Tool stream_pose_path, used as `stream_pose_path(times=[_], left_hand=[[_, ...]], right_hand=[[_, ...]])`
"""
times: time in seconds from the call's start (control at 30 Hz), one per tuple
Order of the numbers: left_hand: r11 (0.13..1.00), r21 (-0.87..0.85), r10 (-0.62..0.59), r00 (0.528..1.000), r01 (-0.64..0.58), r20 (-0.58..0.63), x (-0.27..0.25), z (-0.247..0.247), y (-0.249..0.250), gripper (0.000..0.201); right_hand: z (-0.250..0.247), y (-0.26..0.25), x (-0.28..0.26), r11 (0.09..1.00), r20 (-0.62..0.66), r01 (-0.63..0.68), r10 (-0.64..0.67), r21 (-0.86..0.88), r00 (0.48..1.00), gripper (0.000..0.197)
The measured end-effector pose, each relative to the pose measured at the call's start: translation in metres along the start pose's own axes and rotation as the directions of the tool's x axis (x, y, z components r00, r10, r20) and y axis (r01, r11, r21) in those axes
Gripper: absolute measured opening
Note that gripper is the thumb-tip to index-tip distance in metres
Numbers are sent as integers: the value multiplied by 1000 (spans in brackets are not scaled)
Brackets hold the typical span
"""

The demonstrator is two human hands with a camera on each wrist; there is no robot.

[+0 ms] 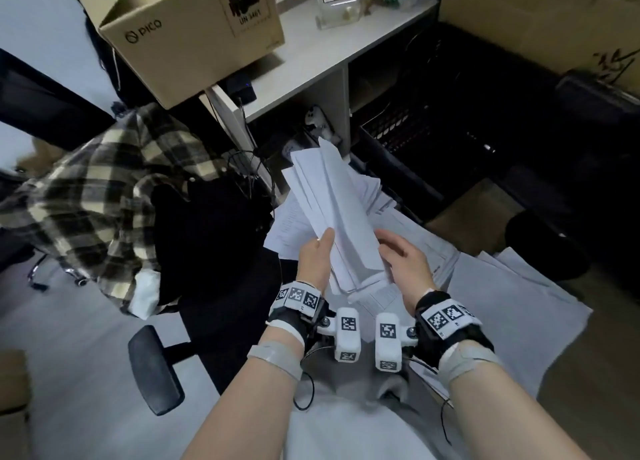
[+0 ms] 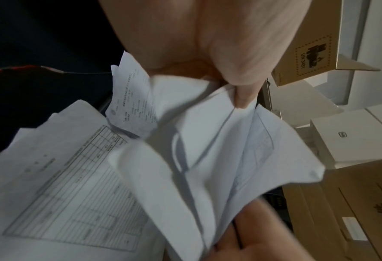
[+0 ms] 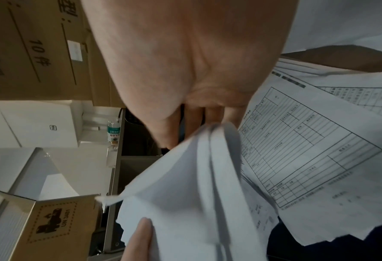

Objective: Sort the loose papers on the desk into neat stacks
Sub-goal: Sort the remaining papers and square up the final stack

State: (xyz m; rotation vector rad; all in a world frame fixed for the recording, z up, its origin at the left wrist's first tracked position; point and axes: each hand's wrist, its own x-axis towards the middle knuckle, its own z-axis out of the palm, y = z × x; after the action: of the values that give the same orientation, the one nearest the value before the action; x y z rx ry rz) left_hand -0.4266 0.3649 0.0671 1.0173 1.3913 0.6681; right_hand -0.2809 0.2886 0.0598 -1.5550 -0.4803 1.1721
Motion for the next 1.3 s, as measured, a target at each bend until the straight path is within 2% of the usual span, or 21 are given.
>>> stream_pose_path(times=[0.07,0.13,0.2,0.3,0.37,0.43,0.53,0.63,0.73,0.83,1.03,1.17,1.23,1.3], left_hand=[[996,83,42,999,-39,-35,10,-4,-3,32],[988,149,57,997,-48,-52,24,-11,-7,35],[976,213,58,998,-50,-31,40,-19,-7,37],[982,176,53,992,-73,117,60,-32,-5,15],[982,184,14,979,-53,205,72,-39,0,17],[974,227,-23,977,-27,211,93,-48,-1,24],[953,304,-43,989,-1,139,123,-65,-4,30],[943,330,-66,997,50,37,148,-82,-7,23],[938,336,-82,996,87,-28,166,-95,-11,28],[941,322,-92,994,107,-61,178,-103,-14,28],[953,283,-111,994,104,10,183,-94,-18,20],[940,329,-122,989,90,78,174,-64,-22,16],[917,394,-126,984,66,128,167,-45,-26,17],[882,469,-151,972,50,180,158,-26,-36,20]], right_hand=[[7,-7,3,998,28,-43,42,34,999,21],[15,-13,8,995,63,-89,86,36,994,38],[25,-19,18,992,65,-124,125,-29,990,44],[45,-23,38,984,-78,-167,162,-57,984,27],[61,-22,54,981,-194,-174,155,-86,969,19],[78,-19,69,974,-207,-185,156,-130,966,18],[95,-14,89,972,-242,-213,183,-104,953,11],[98,0,102,956,-367,-270,212,-112,906,11],[96,19,110,930,-516,-352,252,-104,819,18],[99,36,116,912,-582,-404,296,-63,758,15],[95,44,122,908,-614,-402,250,-120,748,18],[62,48,113,868,-667,-495,345,-42,660,19],[37,56,105,835,-691,-551,398,0,604,27],[10,70,94,786,-700,-618,429,-23,571,41]])
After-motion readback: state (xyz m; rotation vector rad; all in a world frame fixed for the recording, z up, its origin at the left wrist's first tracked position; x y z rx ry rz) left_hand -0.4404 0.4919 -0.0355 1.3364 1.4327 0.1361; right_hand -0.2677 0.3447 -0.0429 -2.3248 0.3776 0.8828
